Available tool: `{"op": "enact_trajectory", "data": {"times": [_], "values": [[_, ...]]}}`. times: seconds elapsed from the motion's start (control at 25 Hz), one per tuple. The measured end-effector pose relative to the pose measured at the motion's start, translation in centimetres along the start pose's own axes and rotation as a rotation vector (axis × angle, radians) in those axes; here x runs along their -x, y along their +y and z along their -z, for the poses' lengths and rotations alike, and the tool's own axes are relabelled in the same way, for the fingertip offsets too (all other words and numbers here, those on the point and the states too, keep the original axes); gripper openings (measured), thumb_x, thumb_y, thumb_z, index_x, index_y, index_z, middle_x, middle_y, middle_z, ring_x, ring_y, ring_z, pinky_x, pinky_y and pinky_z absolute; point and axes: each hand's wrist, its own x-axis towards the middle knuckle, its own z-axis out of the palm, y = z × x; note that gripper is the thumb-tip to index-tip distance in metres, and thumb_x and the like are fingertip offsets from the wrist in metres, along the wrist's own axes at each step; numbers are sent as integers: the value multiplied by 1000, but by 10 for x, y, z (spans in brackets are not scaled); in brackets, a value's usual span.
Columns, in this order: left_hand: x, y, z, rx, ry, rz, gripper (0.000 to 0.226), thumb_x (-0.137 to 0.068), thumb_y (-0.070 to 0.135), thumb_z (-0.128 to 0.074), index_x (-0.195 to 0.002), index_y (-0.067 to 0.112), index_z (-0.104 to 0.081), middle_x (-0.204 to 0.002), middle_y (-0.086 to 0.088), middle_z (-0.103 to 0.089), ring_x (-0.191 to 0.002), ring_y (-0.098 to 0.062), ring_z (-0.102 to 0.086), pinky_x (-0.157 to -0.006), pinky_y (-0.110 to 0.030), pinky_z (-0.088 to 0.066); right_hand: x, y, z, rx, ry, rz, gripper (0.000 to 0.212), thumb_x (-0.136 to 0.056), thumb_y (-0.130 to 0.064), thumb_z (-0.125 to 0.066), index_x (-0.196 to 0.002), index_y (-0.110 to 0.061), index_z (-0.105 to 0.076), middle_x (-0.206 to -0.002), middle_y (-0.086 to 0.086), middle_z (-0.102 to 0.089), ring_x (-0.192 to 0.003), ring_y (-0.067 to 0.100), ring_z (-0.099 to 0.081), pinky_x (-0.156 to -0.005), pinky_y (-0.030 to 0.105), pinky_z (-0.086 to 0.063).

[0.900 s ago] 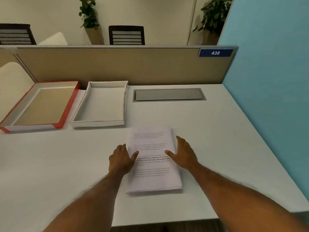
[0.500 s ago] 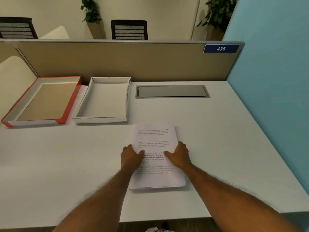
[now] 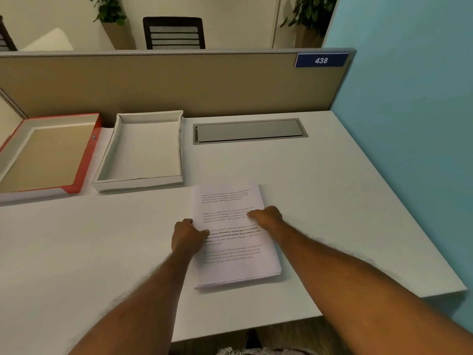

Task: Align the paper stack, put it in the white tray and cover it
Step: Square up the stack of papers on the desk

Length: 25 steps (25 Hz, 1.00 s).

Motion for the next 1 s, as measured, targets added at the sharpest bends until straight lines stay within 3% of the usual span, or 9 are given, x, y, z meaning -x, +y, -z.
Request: {"op": "enact_trajectory", "data": {"times": [0.12, 0.24, 0.36, 0.48, 0.68, 0.84, 1.0], "values": [[-6, 9, 5, 22, -58, 65, 54, -74, 25, -83, -117, 0, -61, -118, -14, -66, -106, -32, -64, -90, -39, -54, -4, 0, -1, -15, -15, -1, 55, -74, -35, -75, -118, -5, -64, -113, 12, -71, -100, 31, -69, -93, 43, -57], [-13, 18, 9, 200, -91, 177, 50, -67, 16, -88, -105, -3, -61, -113, -19, -67, -103, -36, -65, -87, -41, -55, -5, -2, -6, 40, -3, -30, 66, -73, -43, -75, -126, -7, -59, -123, 14, -65, -109, 32, -64, -96, 43, -54], [-17, 20, 7, 275, -83, 222, 55, -67, 19, -87, -111, -4, -63, -114, -19, -68, -104, -35, -66, -89, -43, -54, -2, -2, -14, 158, 86, -67, 80, -72, -52, -74, -135, -10, -49, -136, 16, -49, -124, 33, -50, -103, 46, -47], [-15, 26, 3, 182, -33, 210, 54, -70, 26, -84, -112, -1, -64, -115, -16, -67, -106, -33, -65, -93, -42, -55, -1, -2, -19, 200, 138, -46, 81, -74, -51, -73, -137, -10, -43, -138, 15, -45, -129, 33, -44, -105, 49, -43], [-17, 35, 7, 222, -59, 212, 49, -71, 18, -84, -110, -1, -63, -113, -15, -66, -102, -31, -65, -87, -38, -55, -3, 0, -19, 29, 136, 38, 69, -75, -37, -77, -128, -6, -47, -129, 14, -62, -114, 32, -62, -94, 46, -54], [-21, 35, 9, 355, -176, 232, 50, -75, 10, -80, -118, -3, -60, -118, -19, -66, -103, -36, -65, -93, -46, -54, -8, 5, -15, -118, 83, 38, 57, -75, -29, -78, -121, -3, -56, -118, 13, -68, -103, 31, -68, -88, 42, -58], [-16, 42, 3, 259, -158, 251, 59, -76, 22, -78, -127, 2, -54, -127, -18, -58, -112, -34, -58, -96, -44, -51, -16, 12, -7, -335, -15, -19, 46, -74, -14, -80, -113, 6, -66, -110, 20, -72, -96, 36, -71, -89, 48, -58]]}}
